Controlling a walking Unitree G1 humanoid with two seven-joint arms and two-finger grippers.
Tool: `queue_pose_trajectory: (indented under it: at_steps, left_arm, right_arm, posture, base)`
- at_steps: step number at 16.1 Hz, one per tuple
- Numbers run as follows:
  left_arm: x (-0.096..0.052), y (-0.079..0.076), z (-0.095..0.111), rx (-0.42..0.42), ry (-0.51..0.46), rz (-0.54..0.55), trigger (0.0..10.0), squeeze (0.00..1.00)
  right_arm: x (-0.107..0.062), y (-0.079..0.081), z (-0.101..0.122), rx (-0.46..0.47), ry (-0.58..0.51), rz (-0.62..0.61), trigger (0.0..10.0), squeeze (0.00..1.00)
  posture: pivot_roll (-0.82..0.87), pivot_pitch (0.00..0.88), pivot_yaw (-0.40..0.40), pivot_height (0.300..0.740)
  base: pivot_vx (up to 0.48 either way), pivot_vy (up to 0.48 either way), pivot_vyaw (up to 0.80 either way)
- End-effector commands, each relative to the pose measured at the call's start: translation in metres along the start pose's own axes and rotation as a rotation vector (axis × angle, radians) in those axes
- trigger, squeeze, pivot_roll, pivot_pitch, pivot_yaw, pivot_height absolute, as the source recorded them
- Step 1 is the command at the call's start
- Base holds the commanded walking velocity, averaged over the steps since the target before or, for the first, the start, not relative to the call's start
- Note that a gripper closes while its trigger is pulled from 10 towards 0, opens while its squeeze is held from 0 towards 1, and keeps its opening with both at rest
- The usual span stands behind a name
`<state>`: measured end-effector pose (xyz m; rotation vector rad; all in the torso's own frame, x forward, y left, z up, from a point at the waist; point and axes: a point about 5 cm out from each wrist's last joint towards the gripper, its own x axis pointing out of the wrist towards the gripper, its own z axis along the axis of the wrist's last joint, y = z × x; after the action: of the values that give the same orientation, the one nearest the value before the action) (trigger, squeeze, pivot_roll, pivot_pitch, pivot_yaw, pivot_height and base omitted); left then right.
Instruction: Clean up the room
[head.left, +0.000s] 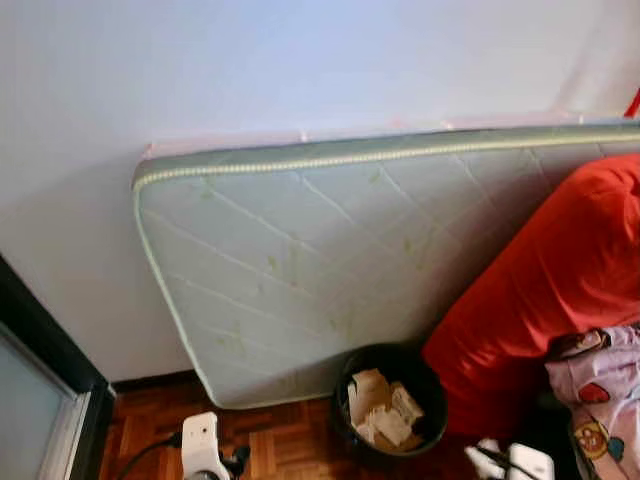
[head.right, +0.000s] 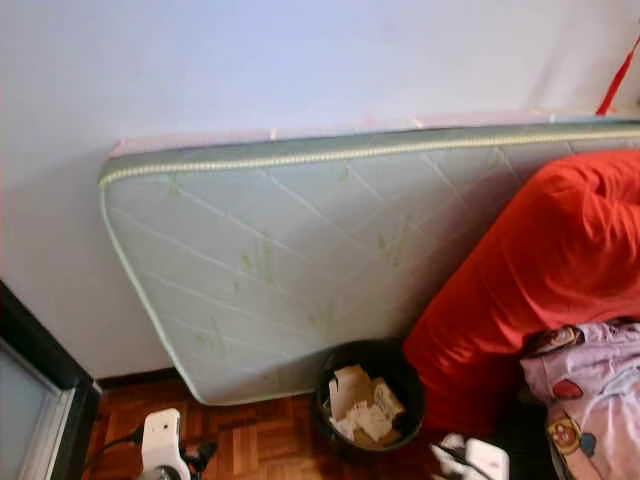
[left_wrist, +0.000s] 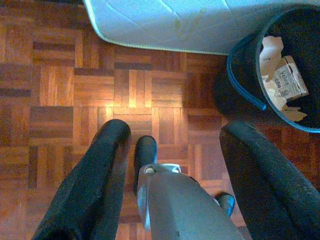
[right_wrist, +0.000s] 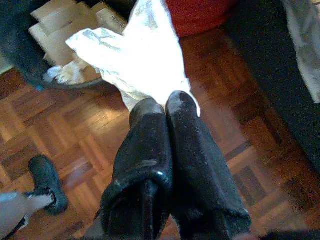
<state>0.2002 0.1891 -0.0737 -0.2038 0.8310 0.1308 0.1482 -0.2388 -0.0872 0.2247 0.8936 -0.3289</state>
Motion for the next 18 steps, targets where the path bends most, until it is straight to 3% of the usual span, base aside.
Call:
queue_pose_trajectory:
  at_steps: [1,6,12,18]
  left_arm:
    - [0.000,-0.001,0.000,0.003,0.004,-0.006,10.0,0.00]
    - [0.000,-0.001,0.000,0.006,0.004,-0.008,10.0,0.00]
    - [0.000,-0.001,0.001,0.000,-0.001,-0.003,10.0,0.00]
    - [0.000,-0.001,0.001,-0.004,-0.006,0.002,10.0,0.00]
  right_arm:
    - [0.000,-0.003,0.002,0.015,-0.009,-0.006,10.0,0.00]
    - [0.002,0.023,-0.001,0.022,-0.012,0.037,10.0,0.00]
    - [0.003,0.028,0.001,-0.052,-0.014,0.075,10.0,0.00]
    - [0.003,0.031,0.002,-0.009,-0.037,0.096,10.0,0.00]
  posture:
    - [0.11,0.000,-0.032,0.740]
    - [0.10,0.000,-0.028,0.740]
    - [0.11,0.000,-0.037,0.740]
    - [0.11,0.013,-0.039,0.740]
  base:
    - [0.307,0.000,0.00]
    - [0.308,0.000,0.00]
    - [0.308,0.000,0.13]
    - [0.098,0.000,0.13]
